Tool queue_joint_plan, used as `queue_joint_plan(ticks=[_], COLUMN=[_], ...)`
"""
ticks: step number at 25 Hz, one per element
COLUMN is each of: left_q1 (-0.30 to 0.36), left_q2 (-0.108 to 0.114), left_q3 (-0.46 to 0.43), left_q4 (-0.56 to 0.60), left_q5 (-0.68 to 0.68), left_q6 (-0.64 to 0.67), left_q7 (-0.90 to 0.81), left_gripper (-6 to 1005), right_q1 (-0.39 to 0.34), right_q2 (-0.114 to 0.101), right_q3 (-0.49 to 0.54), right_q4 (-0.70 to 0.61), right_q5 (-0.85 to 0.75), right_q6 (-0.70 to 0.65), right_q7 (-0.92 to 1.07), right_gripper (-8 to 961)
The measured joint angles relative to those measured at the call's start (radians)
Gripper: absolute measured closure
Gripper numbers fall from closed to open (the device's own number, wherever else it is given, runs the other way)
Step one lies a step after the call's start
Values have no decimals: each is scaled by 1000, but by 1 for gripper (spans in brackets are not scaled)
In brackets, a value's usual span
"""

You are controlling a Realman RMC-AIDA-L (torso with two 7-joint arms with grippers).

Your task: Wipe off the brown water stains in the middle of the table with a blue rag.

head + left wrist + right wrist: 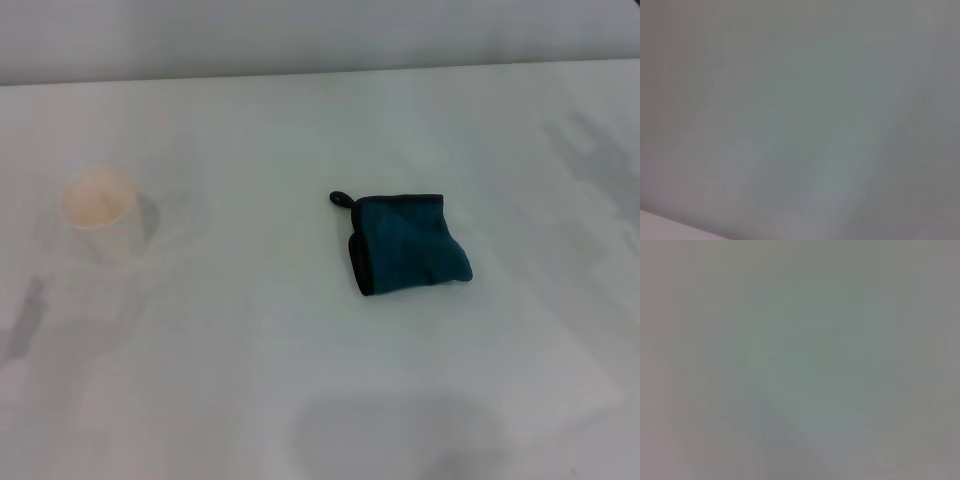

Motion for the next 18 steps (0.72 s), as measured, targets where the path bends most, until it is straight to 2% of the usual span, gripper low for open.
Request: queue_joint_plan(ticks=[6,9,12,18], left_q1=[-11,-17,-23,-28], left_q2=[0,0,-1,-3], left_q3=[-2,-2,-1,-2], left_q4=[-1,-3,-4,-9], left_q5=[-12,-26,-41,-69], left_q6=[13,15,16,18], left_q7=[0,0,0,-3], left_gripper=[112,112,111,111], right_q1=[10,38,56,62], right_q2=[3,7,10,10], right_q3=[37,38,39,40], right_q4=[167,248,286,289], right_q5=[130,221,269,277], right_q6=[86,154,186,197], right_q7=[-736,-994,-1100,-1102], right_gripper=[138,138,138,138])
